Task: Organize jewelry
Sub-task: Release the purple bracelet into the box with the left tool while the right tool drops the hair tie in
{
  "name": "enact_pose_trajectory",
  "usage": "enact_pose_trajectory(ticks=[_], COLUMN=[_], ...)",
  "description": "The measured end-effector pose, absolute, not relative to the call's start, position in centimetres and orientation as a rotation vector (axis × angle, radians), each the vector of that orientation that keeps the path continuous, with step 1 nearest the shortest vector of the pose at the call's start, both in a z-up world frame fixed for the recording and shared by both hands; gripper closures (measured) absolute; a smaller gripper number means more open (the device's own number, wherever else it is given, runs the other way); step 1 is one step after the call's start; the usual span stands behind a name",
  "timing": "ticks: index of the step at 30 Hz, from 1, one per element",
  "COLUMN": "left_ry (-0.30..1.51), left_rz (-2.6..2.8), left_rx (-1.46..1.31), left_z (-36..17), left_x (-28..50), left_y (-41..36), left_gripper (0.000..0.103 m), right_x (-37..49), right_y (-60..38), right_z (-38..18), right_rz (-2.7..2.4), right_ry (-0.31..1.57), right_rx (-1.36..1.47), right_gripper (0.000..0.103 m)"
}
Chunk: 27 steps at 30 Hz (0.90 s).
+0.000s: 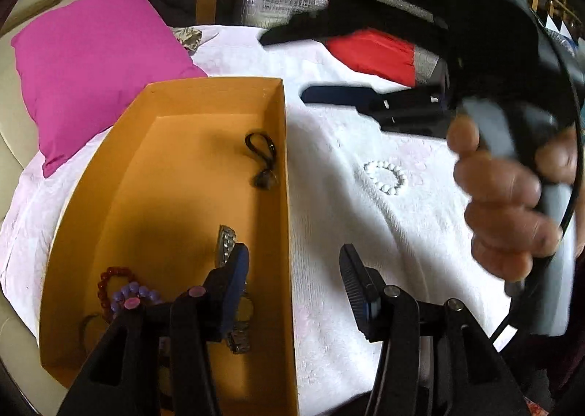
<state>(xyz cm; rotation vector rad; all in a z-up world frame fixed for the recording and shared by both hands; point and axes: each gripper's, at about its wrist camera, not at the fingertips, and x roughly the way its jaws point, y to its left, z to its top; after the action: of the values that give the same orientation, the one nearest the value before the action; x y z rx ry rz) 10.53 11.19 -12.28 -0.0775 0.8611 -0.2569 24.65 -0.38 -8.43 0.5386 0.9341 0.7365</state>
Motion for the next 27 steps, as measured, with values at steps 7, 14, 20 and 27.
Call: enact_pose_trajectory(ticks=[7,14,20,27], left_ry=[0.888,0.894,0.876,0.853], left_rz=[-0.275,-0.281,-0.28,-0.254], left_rx=[-0.069,-0.02,0.035,0.157], left_z=[-13.1,-13.7,-13.9,-14.0], left_x=[10.4,10.6,10.3,9.4], left_y=[11.5,10.8,10.6,8.7], left_gripper=[0.079,0.094,0.096,0.096], right_x=[23.6,21.4,18.5,14.7], right_y=[0.1,-7.8,-19.8,-28.2], right_z=[-7.9,-8.3,-8.5,-10.3], right_rz=[0.73,0.587,0.359,0.199], right_ry=[0.924,0.893,0.818,0.815], right_rx=[0.479,0.449,0.556,0.578], right_gripper=[0.046,0.05,0.059,0.059])
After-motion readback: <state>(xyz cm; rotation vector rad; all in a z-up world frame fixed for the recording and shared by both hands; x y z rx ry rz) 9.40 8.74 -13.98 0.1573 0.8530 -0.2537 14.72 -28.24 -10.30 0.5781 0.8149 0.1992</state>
